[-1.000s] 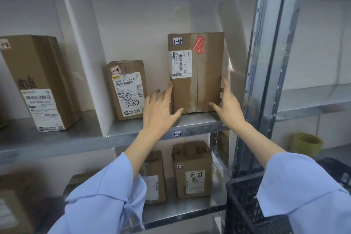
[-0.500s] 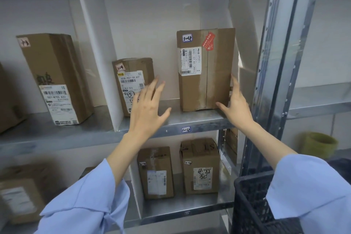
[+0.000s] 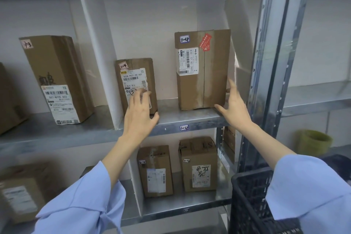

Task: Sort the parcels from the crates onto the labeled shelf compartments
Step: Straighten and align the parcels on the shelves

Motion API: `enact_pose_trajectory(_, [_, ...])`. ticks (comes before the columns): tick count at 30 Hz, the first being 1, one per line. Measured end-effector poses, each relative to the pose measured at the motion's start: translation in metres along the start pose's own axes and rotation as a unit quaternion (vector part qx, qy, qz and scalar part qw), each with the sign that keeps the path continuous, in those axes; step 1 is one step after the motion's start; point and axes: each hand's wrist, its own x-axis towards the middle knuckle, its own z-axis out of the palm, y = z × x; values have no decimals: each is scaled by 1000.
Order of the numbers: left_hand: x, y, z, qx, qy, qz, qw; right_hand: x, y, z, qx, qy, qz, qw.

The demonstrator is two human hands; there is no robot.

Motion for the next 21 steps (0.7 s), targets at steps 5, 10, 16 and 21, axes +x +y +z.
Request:
enact_pose_trajectory(5, [-3,-2,4,20,-30,-2,999,-5,-2,-3,0,-10,-7,1000])
enact_pose_trajectory(10, [-6,0,8,30,-50,-7,998,-12,-4,-7,-10,-27,-14,999])
enact_pose_trajectory(16, [-5,0,6,47,-53,3,998,-17,-7,-9,-22,-20,-21,999])
enact_pose_trajectory(21, [-7,9,-8,59,-33,39,997,-24,-18,-5,-94,1,-87,992])
